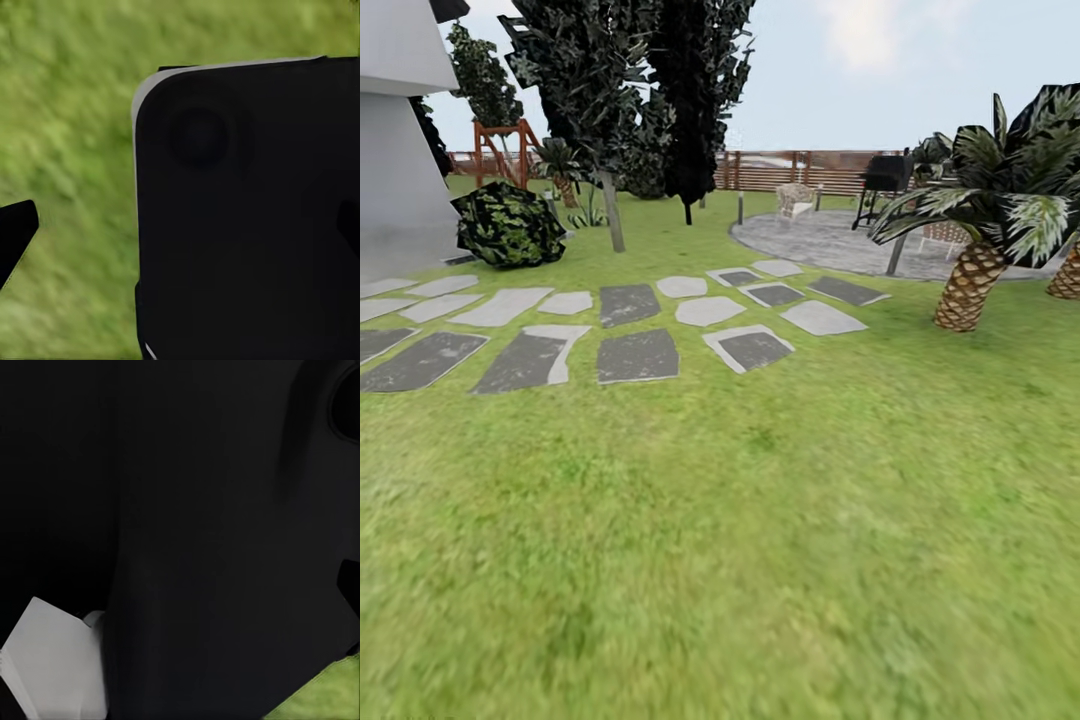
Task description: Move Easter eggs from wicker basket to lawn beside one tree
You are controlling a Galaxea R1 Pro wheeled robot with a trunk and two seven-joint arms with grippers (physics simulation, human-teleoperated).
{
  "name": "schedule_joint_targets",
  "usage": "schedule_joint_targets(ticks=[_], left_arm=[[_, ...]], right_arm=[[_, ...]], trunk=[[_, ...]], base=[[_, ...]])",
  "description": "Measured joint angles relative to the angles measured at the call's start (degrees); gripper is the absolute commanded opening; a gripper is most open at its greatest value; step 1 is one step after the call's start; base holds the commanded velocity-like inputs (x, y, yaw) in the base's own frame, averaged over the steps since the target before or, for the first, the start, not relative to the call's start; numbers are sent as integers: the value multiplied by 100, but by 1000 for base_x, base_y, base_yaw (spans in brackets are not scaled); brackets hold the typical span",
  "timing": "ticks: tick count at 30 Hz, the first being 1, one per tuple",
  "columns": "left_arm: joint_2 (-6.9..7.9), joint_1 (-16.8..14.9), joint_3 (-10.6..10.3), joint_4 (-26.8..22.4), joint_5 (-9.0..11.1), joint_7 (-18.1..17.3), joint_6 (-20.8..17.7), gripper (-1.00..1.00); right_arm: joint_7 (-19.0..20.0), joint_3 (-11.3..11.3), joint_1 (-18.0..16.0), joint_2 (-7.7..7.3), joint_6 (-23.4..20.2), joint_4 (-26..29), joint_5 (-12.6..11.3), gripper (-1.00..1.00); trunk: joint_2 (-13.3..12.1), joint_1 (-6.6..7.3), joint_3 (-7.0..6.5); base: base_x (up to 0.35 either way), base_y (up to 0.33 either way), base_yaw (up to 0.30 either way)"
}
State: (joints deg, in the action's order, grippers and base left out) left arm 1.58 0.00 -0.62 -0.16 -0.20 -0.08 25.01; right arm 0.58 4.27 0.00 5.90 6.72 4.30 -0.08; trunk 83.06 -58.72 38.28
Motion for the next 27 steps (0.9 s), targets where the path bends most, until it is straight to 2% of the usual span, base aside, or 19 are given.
schedule_joint_targets(ticks=[13, 27], left_arm=[[0, 0, -2, 0, -4, 0, 0, 100], [0, 0, -2, 0, -2, 0, 0, 100]], right_arm=[[0, -1, 0, -6, 0, 0, 0, 100], [-1, -15, 0, -8, 0, -2, -10, 100]], trunk=[[0, 1, 88], [0, 1, 101]], base=[[107, 317, 147], [176, 308, 14]])
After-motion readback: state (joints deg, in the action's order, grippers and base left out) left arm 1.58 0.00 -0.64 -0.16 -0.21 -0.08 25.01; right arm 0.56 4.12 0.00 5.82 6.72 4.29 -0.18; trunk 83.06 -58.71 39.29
